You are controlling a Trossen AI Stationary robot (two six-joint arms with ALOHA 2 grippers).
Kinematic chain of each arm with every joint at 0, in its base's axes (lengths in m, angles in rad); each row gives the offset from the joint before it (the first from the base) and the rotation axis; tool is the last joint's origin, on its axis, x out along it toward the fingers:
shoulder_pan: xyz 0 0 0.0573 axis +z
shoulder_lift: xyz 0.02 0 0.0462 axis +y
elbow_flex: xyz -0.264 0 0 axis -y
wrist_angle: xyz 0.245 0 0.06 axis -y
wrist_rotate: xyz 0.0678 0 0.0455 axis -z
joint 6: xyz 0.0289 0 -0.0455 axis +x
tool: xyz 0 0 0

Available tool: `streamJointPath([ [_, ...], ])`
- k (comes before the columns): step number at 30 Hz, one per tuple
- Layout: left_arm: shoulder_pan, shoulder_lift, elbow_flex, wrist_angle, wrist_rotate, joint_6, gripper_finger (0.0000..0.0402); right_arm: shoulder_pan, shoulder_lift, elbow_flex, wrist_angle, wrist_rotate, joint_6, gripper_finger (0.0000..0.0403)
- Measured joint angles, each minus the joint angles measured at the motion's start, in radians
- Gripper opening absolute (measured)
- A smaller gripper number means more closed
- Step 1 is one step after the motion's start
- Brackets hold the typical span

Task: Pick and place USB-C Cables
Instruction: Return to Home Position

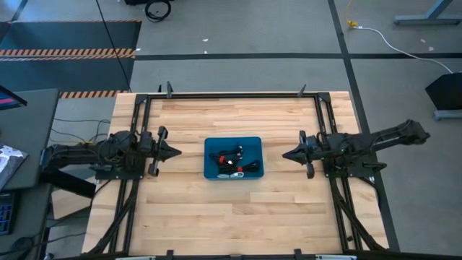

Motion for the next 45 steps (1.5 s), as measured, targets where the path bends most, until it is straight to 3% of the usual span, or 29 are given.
streamJointPath([
  [8,0.036,0.000,0.000,0.000,0.032,-0.013,0.0002,-0.041,-0.079,-0.130,0.185,-0.041,-0.039,0.0003],
  [14,0.036,0.001,0.000,-0.001,0.032,-0.007,0.0002,-0.131,-0.092,-0.195,0.348,-0.166,-0.069,0.0002],
  [22,0.036,0.002,0.000,-0.011,0.032,-0.031,0.0002,-0.217,-0.091,-0.212,0.355,-0.312,-0.079,0.0002],
  [37,0.035,-0.002,0.000,-0.074,-0.014,-0.105,0.0002,-0.164,-0.106,-0.212,0.268,-0.179,-0.089,0.0000],
  [45,0.036,-0.077,0.001,-0.164,-0.066,-0.113,0.0002,-0.107,-0.179,-0.212,0.170,-0.117,-0.099,0.0000],
])
